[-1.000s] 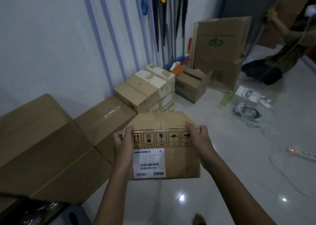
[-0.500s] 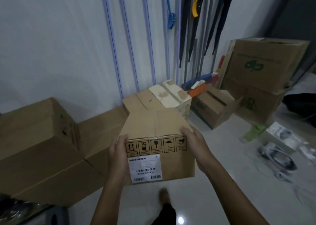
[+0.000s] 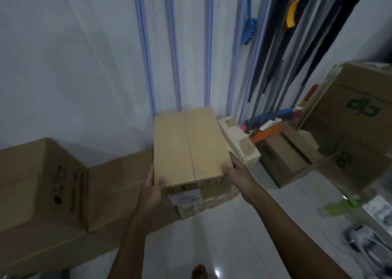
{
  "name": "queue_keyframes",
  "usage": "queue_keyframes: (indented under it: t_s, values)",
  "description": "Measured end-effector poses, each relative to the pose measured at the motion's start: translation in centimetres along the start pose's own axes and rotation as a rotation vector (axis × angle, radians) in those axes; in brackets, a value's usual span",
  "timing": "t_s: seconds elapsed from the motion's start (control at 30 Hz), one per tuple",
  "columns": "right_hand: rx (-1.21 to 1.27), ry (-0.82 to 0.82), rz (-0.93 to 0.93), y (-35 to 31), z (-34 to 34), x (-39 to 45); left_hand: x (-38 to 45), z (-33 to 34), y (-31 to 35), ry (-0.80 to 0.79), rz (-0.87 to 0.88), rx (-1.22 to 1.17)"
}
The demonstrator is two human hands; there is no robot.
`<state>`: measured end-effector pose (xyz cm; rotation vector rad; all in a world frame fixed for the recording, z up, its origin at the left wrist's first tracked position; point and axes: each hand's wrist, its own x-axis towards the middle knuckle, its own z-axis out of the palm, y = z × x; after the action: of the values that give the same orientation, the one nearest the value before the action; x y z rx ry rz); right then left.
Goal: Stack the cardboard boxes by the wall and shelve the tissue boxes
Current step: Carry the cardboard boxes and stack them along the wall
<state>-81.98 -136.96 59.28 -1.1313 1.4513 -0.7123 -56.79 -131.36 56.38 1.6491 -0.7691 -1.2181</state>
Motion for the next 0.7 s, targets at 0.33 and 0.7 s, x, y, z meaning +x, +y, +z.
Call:
queue_keyframes:
  t_s: [0.33, 0.7]
  values:
    - [-0.157, -0.180, -0.013, 1.9, -1.3, 13.8, 7.3, 5.0, -0.8, 0.156, -0.051, 0.133]
    - [-0.442, -0.274, -0.097, 5.3, -1.5, 18.3, 9.8, 8.4, -2.3, 0.337, -0.201, 0.328]
